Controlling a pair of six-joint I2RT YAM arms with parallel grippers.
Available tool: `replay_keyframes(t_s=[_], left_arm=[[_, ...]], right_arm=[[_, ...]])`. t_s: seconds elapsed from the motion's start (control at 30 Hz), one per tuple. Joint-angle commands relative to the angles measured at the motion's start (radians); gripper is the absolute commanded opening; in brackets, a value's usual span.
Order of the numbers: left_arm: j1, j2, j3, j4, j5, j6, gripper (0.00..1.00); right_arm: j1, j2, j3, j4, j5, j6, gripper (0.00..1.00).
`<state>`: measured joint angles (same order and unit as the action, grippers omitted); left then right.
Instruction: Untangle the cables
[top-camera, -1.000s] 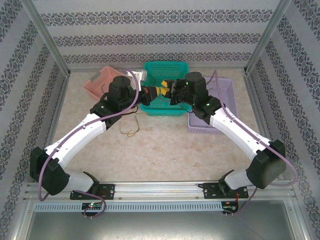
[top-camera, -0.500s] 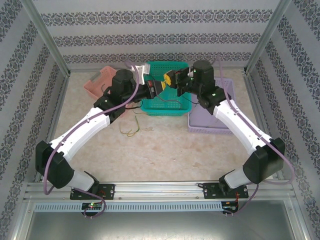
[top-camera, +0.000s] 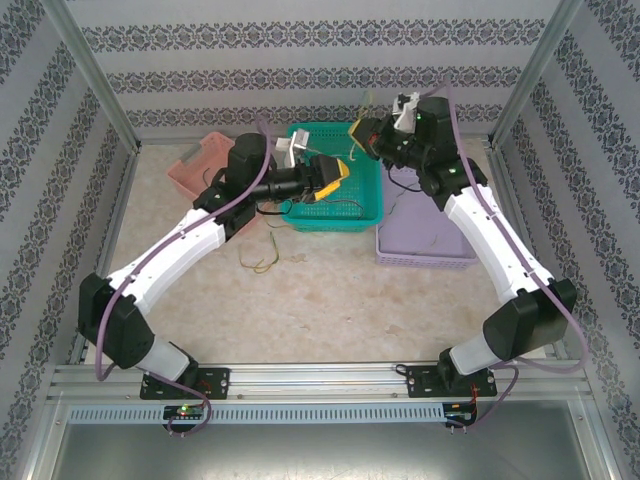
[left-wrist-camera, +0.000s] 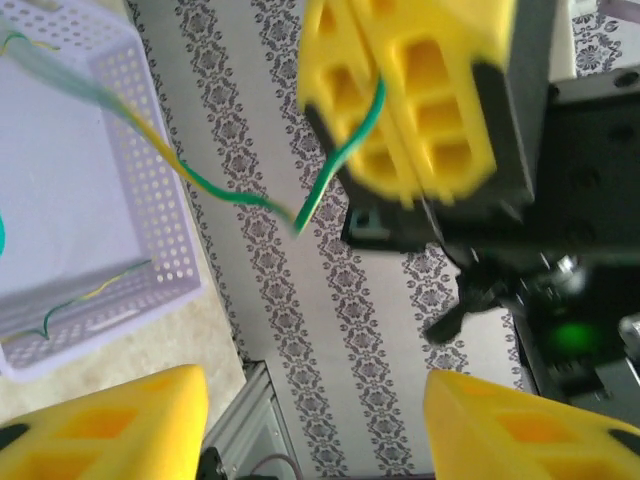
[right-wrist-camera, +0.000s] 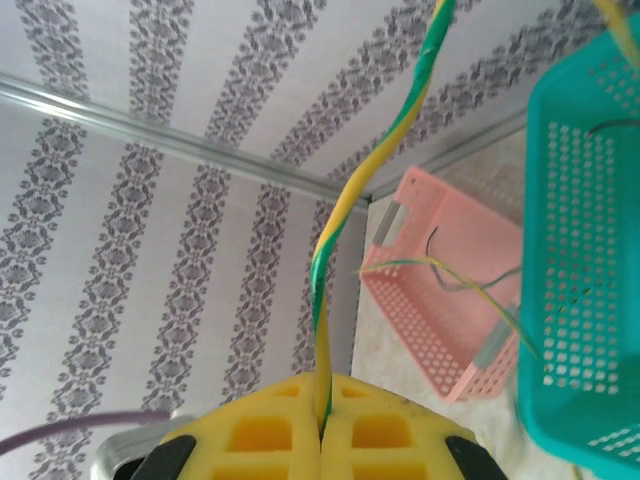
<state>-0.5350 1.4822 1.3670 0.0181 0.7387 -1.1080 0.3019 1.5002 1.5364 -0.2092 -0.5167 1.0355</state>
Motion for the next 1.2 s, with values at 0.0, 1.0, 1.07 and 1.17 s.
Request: replay_keyframes(t_s=[0.0,1.0,1.07,1.17], left_arm=[[-0.011,-0.069,-0.01,-0.014,-0.056,0.005,0.62],[-0.258,0.115,0.038,0.116,-0.736,1.057,0.4],[-0.258,0.103,0.023,0.14,-0.714,1.025,0.18],[-0.258,0.067,-0.003,0.141,-0.66,0.946,0.0]], right_arm=[[-0.012,-0.047,0.002,0.027,0.021,-0.042,0.0],[0.046,-0.094,0.008,-0.226,0.029,0.432,0.0],[0.045,-0.095,0.004,-0.22,0.032,0.427,0.0],[0.029,-0.097,-0.008,-0.193,0.04,0.417,0.0]])
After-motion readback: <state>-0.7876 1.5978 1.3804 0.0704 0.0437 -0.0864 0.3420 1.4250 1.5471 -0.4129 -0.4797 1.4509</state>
